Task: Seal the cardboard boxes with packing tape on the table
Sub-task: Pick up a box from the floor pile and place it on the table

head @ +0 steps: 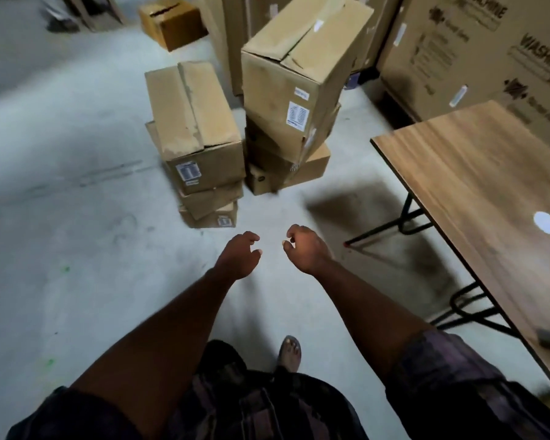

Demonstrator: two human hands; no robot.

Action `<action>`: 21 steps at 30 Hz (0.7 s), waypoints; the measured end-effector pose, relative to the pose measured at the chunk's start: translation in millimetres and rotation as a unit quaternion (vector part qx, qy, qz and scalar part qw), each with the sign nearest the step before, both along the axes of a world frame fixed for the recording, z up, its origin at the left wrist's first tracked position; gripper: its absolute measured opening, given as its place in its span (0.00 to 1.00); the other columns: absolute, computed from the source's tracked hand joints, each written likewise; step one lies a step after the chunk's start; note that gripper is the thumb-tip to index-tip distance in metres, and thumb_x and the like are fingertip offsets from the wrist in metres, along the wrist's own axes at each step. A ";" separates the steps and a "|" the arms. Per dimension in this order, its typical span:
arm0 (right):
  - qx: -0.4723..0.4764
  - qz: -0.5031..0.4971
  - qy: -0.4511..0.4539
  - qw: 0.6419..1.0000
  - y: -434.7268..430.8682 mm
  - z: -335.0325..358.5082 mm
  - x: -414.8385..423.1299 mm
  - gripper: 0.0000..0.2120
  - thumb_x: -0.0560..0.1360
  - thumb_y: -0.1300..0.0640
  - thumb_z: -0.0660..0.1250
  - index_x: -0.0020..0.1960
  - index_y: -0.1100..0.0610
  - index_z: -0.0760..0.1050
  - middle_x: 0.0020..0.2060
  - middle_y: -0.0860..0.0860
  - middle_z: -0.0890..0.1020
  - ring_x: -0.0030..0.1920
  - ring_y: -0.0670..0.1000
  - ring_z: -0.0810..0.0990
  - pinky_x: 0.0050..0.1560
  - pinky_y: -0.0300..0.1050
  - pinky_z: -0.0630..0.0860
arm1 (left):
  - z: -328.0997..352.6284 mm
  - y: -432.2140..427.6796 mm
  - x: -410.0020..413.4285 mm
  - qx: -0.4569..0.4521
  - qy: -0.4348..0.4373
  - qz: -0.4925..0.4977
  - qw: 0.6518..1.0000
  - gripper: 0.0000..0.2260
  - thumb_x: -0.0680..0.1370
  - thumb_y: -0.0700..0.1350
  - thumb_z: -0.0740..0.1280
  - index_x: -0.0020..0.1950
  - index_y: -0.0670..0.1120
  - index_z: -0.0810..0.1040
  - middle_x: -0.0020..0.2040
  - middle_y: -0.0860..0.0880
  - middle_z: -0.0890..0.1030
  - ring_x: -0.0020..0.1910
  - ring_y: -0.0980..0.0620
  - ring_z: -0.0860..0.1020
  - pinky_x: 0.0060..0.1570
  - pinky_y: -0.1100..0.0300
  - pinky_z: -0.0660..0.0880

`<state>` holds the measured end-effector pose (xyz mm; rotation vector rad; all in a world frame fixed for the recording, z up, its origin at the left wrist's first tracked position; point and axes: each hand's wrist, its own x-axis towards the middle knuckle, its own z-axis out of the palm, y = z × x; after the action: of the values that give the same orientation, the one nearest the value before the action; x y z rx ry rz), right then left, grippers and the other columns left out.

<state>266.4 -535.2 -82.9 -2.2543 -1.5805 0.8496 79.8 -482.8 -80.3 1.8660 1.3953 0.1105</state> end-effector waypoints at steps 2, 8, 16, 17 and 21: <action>-0.003 0.027 -0.011 1.000 40.3 -0.2 -9.8 0.14 0.79 0.50 0.64 0.62 0.54 0.74 0.58 0.54 0.80 0.58 0.56 0.78 0.56 0.48 0.74 | -3.3 37.5 -9.7 0.006 0.000 0.015 1.000 0.17 0.78 0.42 0.70 0.67 0.42 0.76 0.62 0.42 0.79 0.61 0.44 0.77 0.64 0.55 0.70; -0.004 0.024 -0.019 1.000 161.6 -5.2 -44.0 0.14 0.80 0.50 0.64 0.62 0.55 0.74 0.58 0.55 0.79 0.59 0.57 0.78 0.56 0.48 0.74 | -11.7 164.3 -43.1 0.025 0.006 0.009 1.000 0.17 0.78 0.43 0.69 0.66 0.43 0.76 0.63 0.42 0.78 0.64 0.42 0.76 0.66 0.52 0.70; 0.012 -0.032 0.013 0.999 308.9 22.3 -74.1 0.09 0.79 0.51 0.66 0.56 0.54 0.76 0.52 0.55 0.82 0.54 0.58 0.80 0.53 0.49 0.75 | 6.8 302.0 -81.7 0.026 -0.004 0.014 1.000 0.17 0.78 0.41 0.67 0.66 0.39 0.76 0.64 0.39 0.79 0.63 0.40 0.77 0.62 0.54 0.71; 0.020 -0.046 0.028 0.998 326.2 23.0 -75.3 0.07 0.79 0.51 0.67 0.52 0.54 0.76 0.50 0.55 0.82 0.52 0.58 0.80 0.51 0.48 0.75 | 8.4 316.3 -84.6 0.023 -0.002 0.017 1.000 0.17 0.78 0.44 0.66 0.66 0.38 0.77 0.64 0.39 0.79 0.63 0.40 0.77 0.63 0.54 0.71; 0.022 -0.073 0.057 0.995 381.4 17.6 -71.5 0.03 0.77 0.54 0.68 0.47 0.51 0.75 0.48 0.54 0.83 0.50 0.57 0.81 0.49 0.45 0.75 | 6.5 365.5 -90.1 0.003 -0.026 0.051 0.998 0.19 0.76 0.48 0.65 0.65 0.41 0.77 0.63 0.41 0.80 0.62 0.42 0.78 0.63 0.50 0.74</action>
<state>194.8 -153.8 -65.3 -2.2157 -1.3537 0.8790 -10.3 -117.4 -73.8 1.7837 1.4551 0.2127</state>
